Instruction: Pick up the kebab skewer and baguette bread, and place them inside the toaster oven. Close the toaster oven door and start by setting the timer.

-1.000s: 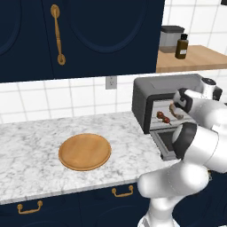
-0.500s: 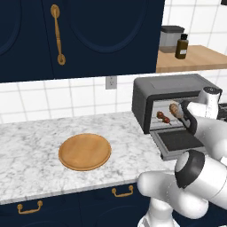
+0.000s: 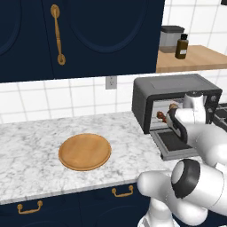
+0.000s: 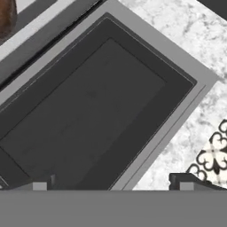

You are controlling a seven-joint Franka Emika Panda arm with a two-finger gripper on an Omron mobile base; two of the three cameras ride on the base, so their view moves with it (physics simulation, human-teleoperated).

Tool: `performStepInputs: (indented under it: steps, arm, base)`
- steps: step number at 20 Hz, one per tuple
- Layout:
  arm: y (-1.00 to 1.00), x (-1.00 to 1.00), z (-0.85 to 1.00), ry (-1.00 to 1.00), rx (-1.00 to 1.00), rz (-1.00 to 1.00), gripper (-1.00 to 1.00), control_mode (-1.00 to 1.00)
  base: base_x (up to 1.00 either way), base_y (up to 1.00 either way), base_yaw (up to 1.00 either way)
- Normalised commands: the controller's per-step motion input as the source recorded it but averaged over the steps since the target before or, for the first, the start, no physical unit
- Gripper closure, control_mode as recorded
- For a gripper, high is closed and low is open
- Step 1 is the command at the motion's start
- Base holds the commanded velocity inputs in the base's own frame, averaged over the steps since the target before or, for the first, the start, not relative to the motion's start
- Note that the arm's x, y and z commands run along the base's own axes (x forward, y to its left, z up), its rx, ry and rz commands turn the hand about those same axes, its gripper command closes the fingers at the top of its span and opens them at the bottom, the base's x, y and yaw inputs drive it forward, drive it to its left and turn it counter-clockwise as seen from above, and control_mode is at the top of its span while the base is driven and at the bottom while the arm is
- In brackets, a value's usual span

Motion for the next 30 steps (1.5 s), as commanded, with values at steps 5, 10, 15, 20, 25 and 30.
performStepInputs:
  steps: [5, 10, 15, 20, 25, 30]
  arm:
    - [0.00, 0.11, -0.06, 0.00, 0.01, -0.18, -1.00, -1.00]
    - [0.01, 0.29, -0.01, 0.00, 0.00, -0.06, -1.00, -1.00]
    - [0.01, 0.19, -0.05, 0.00, 0.00, -0.05, -1.00, -1.00]
    - [0.00, -0.05, 0.01, 0.00, 0.00, -0.04, -1.00, -1.00]
    - [-0.01, -0.52, 0.01, 0.00, 0.00, -0.07, -1.00, -1.00]
    - [0.05, -0.40, 0.00, 0.00, 0.00, 0.00, -1.00, -1.00]
  base:
    - [0.00, 0.00, 0.00]
    - [0.00, 0.00, 0.00]
    - [0.00, 0.00, 0.00]
    - [0.00, 0.00, 0.00]
    - [0.00, 0.00, 0.00]
    - [0.00, 0.00, 0.00]
